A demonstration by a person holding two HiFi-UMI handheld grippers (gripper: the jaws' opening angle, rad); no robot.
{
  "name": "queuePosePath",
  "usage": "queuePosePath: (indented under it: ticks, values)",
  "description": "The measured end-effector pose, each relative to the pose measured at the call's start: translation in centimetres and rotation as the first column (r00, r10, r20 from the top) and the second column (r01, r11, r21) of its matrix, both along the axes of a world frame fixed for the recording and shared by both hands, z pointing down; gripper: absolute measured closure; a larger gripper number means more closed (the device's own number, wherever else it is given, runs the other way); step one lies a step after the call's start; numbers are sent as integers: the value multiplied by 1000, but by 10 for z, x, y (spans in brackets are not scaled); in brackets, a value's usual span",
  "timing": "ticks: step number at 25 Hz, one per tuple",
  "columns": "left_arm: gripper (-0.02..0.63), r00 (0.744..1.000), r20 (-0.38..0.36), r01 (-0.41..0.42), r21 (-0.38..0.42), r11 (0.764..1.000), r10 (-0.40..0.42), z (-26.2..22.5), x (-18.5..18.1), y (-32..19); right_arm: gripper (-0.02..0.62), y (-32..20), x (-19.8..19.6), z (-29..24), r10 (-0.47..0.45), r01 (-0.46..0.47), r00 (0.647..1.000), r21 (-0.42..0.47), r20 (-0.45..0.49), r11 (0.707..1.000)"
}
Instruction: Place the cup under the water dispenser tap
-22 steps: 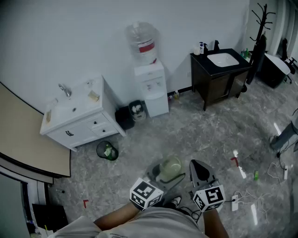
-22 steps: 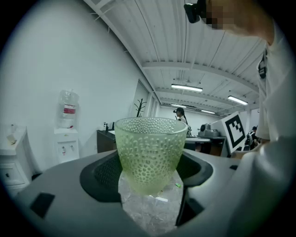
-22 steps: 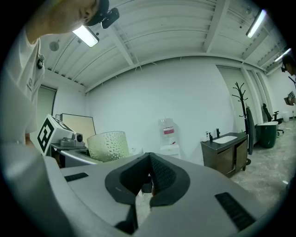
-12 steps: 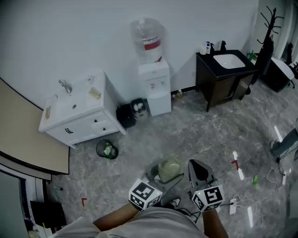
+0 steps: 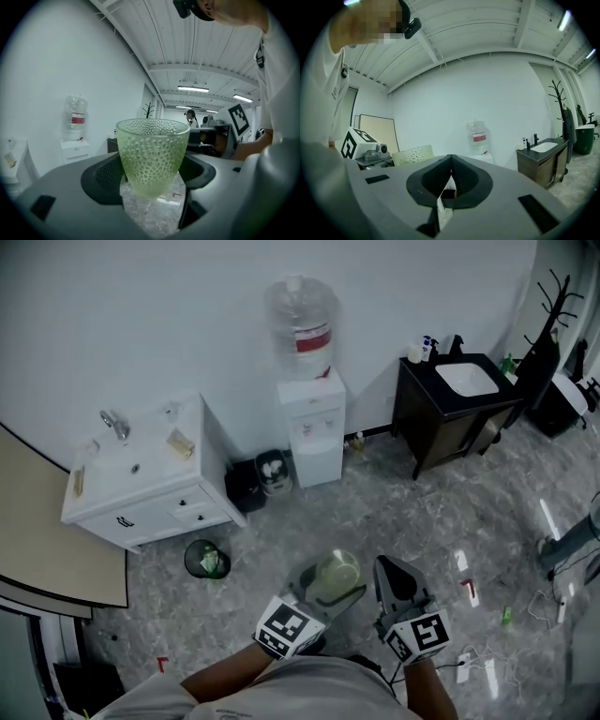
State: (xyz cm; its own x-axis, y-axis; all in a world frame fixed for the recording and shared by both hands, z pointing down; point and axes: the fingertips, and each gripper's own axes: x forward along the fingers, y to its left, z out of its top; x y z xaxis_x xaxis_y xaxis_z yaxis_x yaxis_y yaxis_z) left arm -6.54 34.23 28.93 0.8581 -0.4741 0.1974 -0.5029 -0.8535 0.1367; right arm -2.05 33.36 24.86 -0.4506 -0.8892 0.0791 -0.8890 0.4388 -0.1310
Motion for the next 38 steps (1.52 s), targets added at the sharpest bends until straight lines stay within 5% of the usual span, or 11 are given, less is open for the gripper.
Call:
queuePosePath:
  ticks: [15, 31, 38]
  values:
    - [242, 1000, 7, 30, 20, 999, -30, 11, -20, -150, 580, -144, -20, 14, -7, 7, 1000, -21, 5, 1000]
    - [242, 983, 5, 183, 74, 980, -184, 56, 53, -402, 580, -407, 51, 47, -177, 177, 984, -57, 12, 983]
    - [242, 975, 42, 218, 54, 975, -220, 124, 64, -494, 580, -492, 67, 79, -204, 205, 979, -71, 16, 976]
